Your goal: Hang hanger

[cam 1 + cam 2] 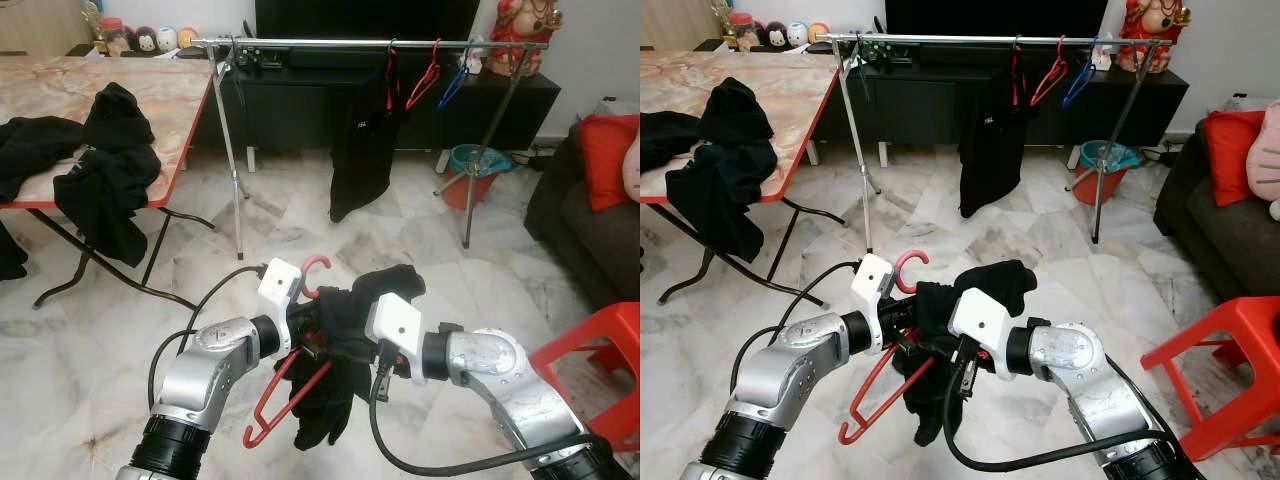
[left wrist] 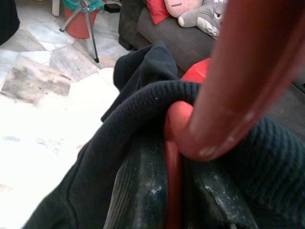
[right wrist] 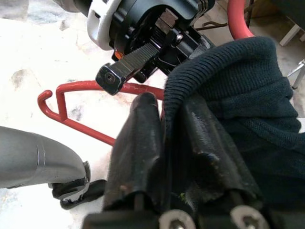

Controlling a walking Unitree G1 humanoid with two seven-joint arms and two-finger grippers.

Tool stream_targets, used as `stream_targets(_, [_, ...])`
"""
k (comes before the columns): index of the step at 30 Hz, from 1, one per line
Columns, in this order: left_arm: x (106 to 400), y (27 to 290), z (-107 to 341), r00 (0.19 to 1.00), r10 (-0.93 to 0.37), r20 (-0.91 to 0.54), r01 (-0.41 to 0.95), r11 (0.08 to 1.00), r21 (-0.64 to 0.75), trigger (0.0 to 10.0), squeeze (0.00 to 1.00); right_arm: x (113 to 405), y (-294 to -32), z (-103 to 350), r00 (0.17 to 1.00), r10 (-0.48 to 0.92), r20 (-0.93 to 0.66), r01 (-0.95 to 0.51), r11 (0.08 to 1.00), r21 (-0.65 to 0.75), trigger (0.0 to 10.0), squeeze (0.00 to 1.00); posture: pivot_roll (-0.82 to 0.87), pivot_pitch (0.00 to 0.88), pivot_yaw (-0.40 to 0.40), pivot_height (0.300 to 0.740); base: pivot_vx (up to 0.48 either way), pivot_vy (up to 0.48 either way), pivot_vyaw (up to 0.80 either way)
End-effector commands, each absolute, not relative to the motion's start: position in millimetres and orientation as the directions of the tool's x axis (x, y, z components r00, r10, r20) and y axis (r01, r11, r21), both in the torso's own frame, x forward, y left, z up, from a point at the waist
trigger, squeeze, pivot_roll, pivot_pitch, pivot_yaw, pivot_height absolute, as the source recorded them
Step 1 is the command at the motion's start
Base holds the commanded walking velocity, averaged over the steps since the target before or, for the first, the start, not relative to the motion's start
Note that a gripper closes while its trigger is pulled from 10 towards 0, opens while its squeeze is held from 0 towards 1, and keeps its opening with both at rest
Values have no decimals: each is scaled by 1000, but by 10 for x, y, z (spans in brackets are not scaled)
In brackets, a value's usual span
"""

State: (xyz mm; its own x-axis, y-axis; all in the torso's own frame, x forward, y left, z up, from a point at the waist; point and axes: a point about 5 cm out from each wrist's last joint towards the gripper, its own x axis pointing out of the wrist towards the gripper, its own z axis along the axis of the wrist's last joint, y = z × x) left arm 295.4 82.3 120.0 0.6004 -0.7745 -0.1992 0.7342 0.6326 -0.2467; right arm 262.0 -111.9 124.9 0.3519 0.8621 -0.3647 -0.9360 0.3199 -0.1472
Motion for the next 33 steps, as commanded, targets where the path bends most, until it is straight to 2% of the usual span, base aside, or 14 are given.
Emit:
stream_targets(1, [2966,789,1288,592,-790,-158,755,613,-234,10000,0,2625,-1105,1293,352,862,-365,-935,313,-165,10000,1000,93,0,-31,732,0,0,0])
stream_targets(11, [2960,807,1277,592,-788,-167,756,615,-224,10000,0,2466,-1159,1247,285,839,-464,-957,221,-188,10000,1000,89,0,-29,732,0,0,0])
stream_targets(15, [2957,807,1277,591,-789,-167,756,614,-225,10000,0,2355,-1262,1169,250,793,-556,-967,178,-181,10000,1000,84,0,-26,732,0,0,0])
stream_targets(23, [2974,821,1284,593,-787,-168,756,617,-222,10000,0,2303,-1305,1239,245,794,-556,-969,174,-178,10000,1000,84,0,-28,732,0,0,0])
stream_targets(25, [2974,826,1288,593,-788,-166,756,616,-223,10000,0,2309,-1335,1285,254,798,-546,-966,182,-184,10000,1000,84,0,-27,732,0,0,0])
stream_targets(27, [2955,845,1283,580,-796,-172,764,605,-223,10000,0,2379,-1429,1393,301,795,-526,-952,221,-211,10000,1000,79,0,-23,732,0,0,0])
stream_targets(28, [2945,863,1269,568,-802,-186,773,597,-216,10000,0,2462,-1521,1440,354,756,-551,-933,245,-263,10000,1000,75,0,-19,732,0,0,0])
stream_targets(33, [2896,894,1250,518,-827,-216,807,557,-197,10000,0,2610,-1687,1612,443,703,-556,-891,279,-358,10000,1000,77,0,-16,732,0,0,0])
